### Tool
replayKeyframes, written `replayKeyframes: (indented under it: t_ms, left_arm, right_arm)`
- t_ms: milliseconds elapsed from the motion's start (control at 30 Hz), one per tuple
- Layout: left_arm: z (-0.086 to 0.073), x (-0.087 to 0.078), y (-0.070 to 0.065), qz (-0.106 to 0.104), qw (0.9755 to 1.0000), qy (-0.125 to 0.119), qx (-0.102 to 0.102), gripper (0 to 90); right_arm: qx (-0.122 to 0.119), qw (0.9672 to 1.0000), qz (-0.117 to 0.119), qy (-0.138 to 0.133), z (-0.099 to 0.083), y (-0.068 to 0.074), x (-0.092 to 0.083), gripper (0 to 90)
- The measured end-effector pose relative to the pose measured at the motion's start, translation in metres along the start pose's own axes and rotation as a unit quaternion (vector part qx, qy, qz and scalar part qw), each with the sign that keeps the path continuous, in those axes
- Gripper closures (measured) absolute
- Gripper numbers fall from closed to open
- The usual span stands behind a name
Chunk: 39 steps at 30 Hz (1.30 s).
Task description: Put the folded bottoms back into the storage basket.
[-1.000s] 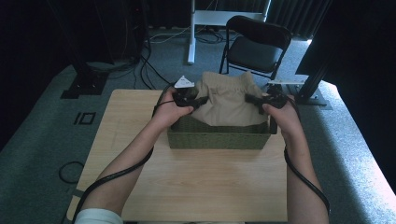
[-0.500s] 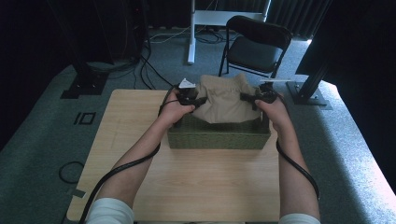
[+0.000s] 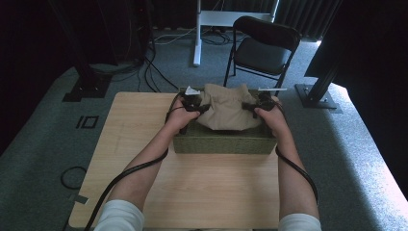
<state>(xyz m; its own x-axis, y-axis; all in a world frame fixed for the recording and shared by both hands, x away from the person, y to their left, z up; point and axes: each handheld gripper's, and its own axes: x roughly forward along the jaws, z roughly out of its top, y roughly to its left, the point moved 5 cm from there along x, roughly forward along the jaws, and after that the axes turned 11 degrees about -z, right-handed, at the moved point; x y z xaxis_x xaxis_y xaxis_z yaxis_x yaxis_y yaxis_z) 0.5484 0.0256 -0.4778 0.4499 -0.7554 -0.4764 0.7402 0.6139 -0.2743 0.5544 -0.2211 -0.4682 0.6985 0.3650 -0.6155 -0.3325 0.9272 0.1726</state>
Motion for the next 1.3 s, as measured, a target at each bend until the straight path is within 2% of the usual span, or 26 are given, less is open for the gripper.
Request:
replayKeyframes:
  t_ms: [200,267,333,367,500,567,667,700,800,833,900,933,967,1000,1033,1067,1100,1133,1167,1200,1233,1300]
  left_arm:
    - [-0.014,0.013,0.008,0.011,0.9996,0.024,-0.011,79.4]
    - [-0.019,0.017,0.011,0.013,0.9994,0.029,-0.009,79.4]
    - [-0.024,0.02,0.014,0.016,0.9989,0.04,-0.019,79.3]
    - [-0.026,0.022,0.015,0.018,0.9988,0.043,-0.018,79.3]
    - [-0.035,0.031,0.015,0.018,0.9974,0.067,-0.018,79.1]
    - [-0.038,0.034,0.016,0.02,0.9966,0.078,-0.014,78.5]
    - [-0.04,0.036,0.018,0.026,0.9962,0.081,-0.015,76.4]
    - [-0.042,0.037,0.02,0.032,0.9957,0.085,-0.015,75.8]
    - [-0.044,0.038,0.022,0.039,0.9947,0.093,-0.016,71.8]
    - [-0.046,0.038,0.023,0.044,0.9936,0.102,-0.02,65.6]
    - [-0.05,0.038,0.025,0.053,0.9919,0.114,-0.013,60.5]
    - [-0.05,0.038,0.025,0.053,0.9919,0.114,-0.013,57.0]
    - [-0.051,0.039,0.025,0.052,0.9915,0.119,-0.003,57.0]
    - [-0.05,0.038,0.024,0.054,0.9908,0.124,0.002,49.1]
    - [-0.049,0.038,0.024,0.057,0.9909,0.122,0.003,46.8]
    - [-0.047,0.037,0.024,0.058,0.9912,0.119,0.012,45.1]
    - [-0.046,0.036,0.024,0.059,0.9915,0.116,0.013,42.2]
    - [-0.046,0.036,0.024,0.059,0.9915,0.116,0.013,41.2]
    - [-0.042,0.034,0.022,0.062,0.9923,0.107,0.006,41.2]
    - [-0.042,0.034,0.022,0.062,0.9923,0.107,0.006,40.3]
    - [-0.037,0.031,0.019,0.058,0.9938,0.094,0.008,37.1]
    - [-0.032,0.027,0.015,0.048,0.9955,0.082,-0.001,36.3]
  right_arm:
    - [-0.005,0.9995,-0.019,0.023,-0.013,-0.002,0.019,80.1]
    - [0.008,0.9993,-0.019,0.031,-0.018,-0.003,0.025,80.1]
    - [0.018,0.9987,-0.021,0.042,-0.025,-0.005,0.031,80.0]
    - [0.019,0.9985,-0.02,0.047,-0.029,-0.005,0.034,80.0]
    - [0.012,0.9973,-0.035,0.063,-0.038,-0.007,0.042,79.7]
    - [0.016,0.9964,-0.039,0.073,-0.041,-0.008,0.044,79.5]
    - [0.017,0.9945,-0.048,0.091,-0.044,-0.011,0.047,77.8]
    - [0.009,0.9935,-0.057,0.098,-0.045,-0.011,0.048,76.5]
    - [0.005,0.9929,-0.067,0.098,-0.046,-0.011,0.05,72.6]
    - [-0.004,0.9914,-0.076,0.106,-0.048,-0.011,0.051,65.9]
    - [-0.012,0.9909,-0.08,0.107,-0.048,-0.011,0.052,57.7]
    - [-0.012,0.9909,-0.08,0.107,-0.048,-0.011,0.052,57.7]
    - [-0.013,0.9906,-0.08,0.11,-0.049,-0.011,0.052,55.1]
    - [-0.012,0.9912,-0.08,0.105,-0.047,-0.011,0.051,47.7]
    - [-0.011,0.9914,-0.078,0.104,-0.046,-0.011,0.05,47.3]
    - [-0.011,0.9916,-0.078,0.103,-0.045,-0.011,0.049,44.8]
    - [-0.014,0.992,-0.073,0.101,-0.044,-0.01,0.048,40.2]
    - [-0.014,0.992,-0.073,0.101,-0.044,-0.01,0.048,40.2]
    - [0.009,0.9931,-0.06,0.1,-0.042,-0.009,0.045,34.4]
    - [0.009,0.9931,-0.06,0.1,-0.042,-0.009,0.045,34.4]
    - [0.018,0.9943,-0.063,0.084,-0.038,-0.009,0.041,30.9]
    - [0.008,0.9954,-0.063,0.071,-0.033,-0.009,0.037,28.4]
